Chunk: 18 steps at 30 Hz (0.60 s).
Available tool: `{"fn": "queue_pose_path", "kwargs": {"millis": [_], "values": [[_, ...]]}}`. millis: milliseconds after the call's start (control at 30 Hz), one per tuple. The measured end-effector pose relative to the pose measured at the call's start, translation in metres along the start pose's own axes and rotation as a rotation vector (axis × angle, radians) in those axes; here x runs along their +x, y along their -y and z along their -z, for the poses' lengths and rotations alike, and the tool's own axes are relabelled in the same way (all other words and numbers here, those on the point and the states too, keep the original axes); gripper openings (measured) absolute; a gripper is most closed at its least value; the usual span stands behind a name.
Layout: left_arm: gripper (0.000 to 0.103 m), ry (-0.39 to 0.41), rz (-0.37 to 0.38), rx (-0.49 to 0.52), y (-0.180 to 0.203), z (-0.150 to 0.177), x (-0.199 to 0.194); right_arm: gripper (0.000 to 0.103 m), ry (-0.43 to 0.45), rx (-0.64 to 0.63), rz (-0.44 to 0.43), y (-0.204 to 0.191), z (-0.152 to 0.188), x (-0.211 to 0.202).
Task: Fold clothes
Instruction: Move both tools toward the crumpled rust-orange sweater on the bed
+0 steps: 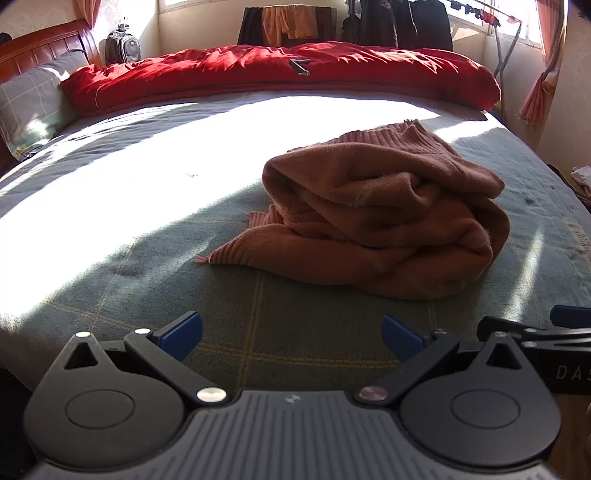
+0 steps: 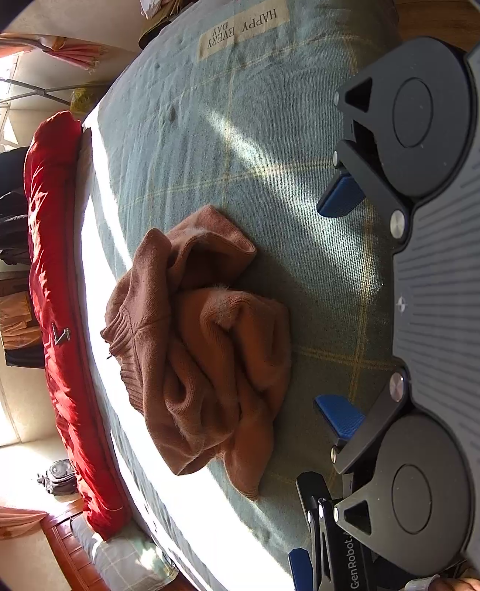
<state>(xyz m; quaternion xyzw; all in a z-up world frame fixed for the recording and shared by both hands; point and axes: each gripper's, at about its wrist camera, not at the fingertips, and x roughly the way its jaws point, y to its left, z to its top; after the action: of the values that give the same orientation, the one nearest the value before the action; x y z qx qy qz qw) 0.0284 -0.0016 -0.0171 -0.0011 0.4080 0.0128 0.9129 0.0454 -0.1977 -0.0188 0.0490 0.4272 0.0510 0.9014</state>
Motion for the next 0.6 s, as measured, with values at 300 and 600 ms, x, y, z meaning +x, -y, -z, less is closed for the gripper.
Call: {"fn": "queue_pose_path", "kwargs": {"millis": [300, 600], "values": [[0.103, -0.008, 0.003, 0.003, 0.002, -0.003, 0.010, 0.103, -0.015, -0.006, 0.004, 0.001, -0.004, 0.013], [0.103, -0.022, 0.004, -0.010, -0.001, -0.008, 0.020, 0.103, -0.032, -0.005, 0.009, 0.002, -0.013, 0.025]]}}
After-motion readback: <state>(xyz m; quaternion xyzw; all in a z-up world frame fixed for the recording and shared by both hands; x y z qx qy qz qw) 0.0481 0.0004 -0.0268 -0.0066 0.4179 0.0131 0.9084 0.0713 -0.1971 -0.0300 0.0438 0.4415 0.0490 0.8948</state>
